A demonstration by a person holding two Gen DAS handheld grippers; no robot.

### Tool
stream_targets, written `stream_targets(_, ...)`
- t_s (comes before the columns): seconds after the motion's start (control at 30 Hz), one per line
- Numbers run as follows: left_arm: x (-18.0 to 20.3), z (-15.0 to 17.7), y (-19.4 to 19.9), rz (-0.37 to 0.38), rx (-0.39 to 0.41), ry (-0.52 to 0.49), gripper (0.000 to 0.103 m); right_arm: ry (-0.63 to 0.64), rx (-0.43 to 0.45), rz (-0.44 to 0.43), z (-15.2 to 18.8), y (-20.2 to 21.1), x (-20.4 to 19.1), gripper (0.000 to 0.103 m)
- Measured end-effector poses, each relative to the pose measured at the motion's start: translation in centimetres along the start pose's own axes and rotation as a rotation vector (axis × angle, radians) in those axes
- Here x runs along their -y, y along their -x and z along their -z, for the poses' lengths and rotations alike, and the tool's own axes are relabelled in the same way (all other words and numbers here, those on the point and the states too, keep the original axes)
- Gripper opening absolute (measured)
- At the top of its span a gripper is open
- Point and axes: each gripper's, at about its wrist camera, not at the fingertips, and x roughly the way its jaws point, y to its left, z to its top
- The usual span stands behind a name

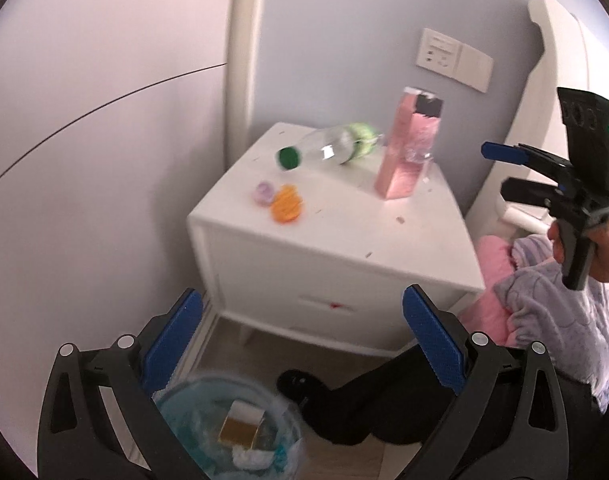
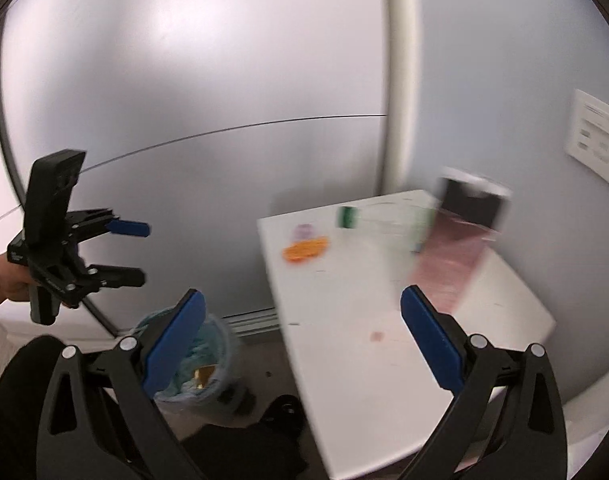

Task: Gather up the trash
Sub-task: 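Move both tools back to the pink box on the nightstand, then close the right gripper on the pink box while the left gripper grips its base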

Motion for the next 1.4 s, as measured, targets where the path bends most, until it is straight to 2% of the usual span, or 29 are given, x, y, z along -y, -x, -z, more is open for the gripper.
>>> stream_targets(0.3,4.2,-4.4,-3.2,0.083,0.008,-0.118,0.097,-0.044,0.018,0.039,-0.1,1.0,6.2,0.096)
stream_targets(0.6,6.7,-7.5,-8.3,0.155,-0.012,-0.191,0.097,-0.067,0.005,0.006,-0.6,-0.9,10.6,0.096)
stream_targets(0.77,7.7,-8.8,-10.7,0.177,0.012,-0.223,0.097,-0.09,0.008,-0.034,-0.4,-2.4,12.5,0.096)
stream_targets(0.97,8.0,-10.3,-13.6,0.207,0.024,-0.251,0.097,-0.084,0.001,-0.085,-0.9,-4.4,13.4,0.096)
stream_targets(1.17,7.7,-11.6,-16.0,0.285,0.022,-0.26,0.097,-0.099,-0.005,-0.131,-1.1,-6.3,14.3,0.096)
stream_targets(1.4,8.7,-12.2,-18.4,0.341,0.013,-0.328,0.097,-0.114,-0.004,-0.176,-1.1,-8.0,15.1,0.096)
